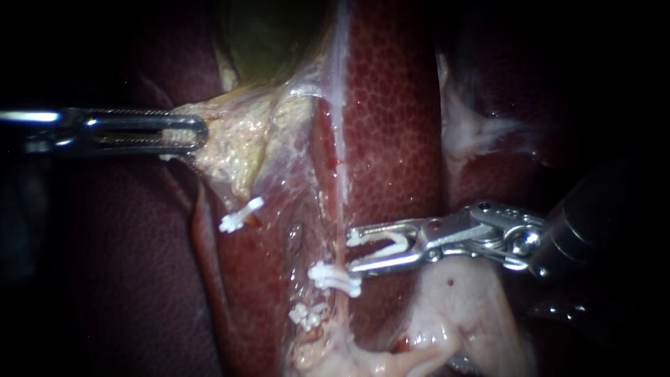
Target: Clipping third clip right tube
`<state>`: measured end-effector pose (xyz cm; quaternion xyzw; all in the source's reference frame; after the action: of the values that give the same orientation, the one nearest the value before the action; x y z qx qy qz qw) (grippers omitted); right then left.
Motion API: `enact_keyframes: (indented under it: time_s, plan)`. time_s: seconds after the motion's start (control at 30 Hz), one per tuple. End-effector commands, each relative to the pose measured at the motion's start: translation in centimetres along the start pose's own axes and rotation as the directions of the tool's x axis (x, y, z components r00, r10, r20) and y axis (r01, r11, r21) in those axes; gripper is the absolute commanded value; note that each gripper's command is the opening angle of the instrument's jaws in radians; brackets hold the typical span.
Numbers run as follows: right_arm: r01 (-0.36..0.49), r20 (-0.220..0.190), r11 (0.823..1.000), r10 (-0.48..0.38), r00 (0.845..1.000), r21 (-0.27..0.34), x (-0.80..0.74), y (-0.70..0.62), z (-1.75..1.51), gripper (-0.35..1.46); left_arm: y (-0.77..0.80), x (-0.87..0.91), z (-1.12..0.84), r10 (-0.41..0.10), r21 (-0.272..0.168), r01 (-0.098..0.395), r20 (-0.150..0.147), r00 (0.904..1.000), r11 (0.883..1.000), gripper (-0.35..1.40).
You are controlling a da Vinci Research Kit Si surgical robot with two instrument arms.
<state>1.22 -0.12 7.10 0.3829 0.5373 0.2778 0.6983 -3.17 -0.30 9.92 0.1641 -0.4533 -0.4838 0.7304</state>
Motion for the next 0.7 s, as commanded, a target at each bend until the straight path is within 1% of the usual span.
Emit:
enact_keyframes:
  time_s: [0.03,0.27,0.7]
  plan:
    - [-0.006,0.000,1.000,0.006,1.000,-0.001,0.00,0.00,0.02,0.43,0.00,0.00,0.00,0.000,0.000,0.000,0.000,1.0000,1.000,-0.05]
    - [-0.012,-0.004,1.000,0.011,1.000,-0.009,0.00,0.04,0.12,0.48,0.00,0.00,0.00,0.000,0.000,0.000,0.000,1.0000,1.000,-0.05]
    - [-0.020,-0.008,1.000,0.020,1.000,-0.024,-0.08,0.13,0.48,0.52,0.00,0.00,0.00,0.000,-0.001,0.000,0.000,1.0000,1.000,-0.05]
